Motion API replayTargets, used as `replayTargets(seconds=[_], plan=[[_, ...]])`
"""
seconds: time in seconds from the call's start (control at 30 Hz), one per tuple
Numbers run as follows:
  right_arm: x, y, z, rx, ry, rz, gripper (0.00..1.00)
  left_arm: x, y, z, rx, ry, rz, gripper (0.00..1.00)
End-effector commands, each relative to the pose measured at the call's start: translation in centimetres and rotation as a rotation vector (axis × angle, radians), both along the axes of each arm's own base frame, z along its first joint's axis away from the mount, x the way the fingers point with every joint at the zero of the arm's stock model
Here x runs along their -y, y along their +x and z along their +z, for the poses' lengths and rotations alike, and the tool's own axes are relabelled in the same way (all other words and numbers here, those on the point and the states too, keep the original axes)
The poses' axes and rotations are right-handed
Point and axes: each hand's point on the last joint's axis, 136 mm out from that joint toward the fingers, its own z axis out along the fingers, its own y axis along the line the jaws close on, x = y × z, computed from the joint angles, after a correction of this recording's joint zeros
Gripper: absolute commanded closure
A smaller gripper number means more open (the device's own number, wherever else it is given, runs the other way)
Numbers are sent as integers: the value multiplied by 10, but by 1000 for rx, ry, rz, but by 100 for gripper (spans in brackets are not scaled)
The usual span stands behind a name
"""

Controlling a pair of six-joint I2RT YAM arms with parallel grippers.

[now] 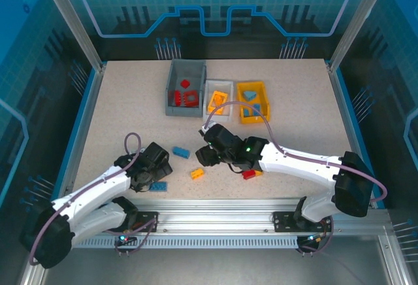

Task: Sort the legos into containers by color

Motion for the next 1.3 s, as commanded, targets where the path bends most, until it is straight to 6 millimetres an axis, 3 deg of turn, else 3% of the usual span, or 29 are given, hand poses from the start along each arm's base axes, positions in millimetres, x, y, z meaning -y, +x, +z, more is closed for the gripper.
replayTargets(seconds=[0.0,0.17,0.57,0.97,1.27], plan=[[-15,-2,15,16,48,7,40,9,9,-5,8,-53,7,3],[-16,-3,13,13,44,6,40,16,14,-8,2,-76,0,12],[-12,-1,13,22,33,-18,41,21,14,-12,23,-118,-13,47],[12,7,33,93,62,-83,42,38,49,26,121,-118,-98,52],[62,32,60,147,152,-212,43,73,100,76,215,-143,-201,56]])
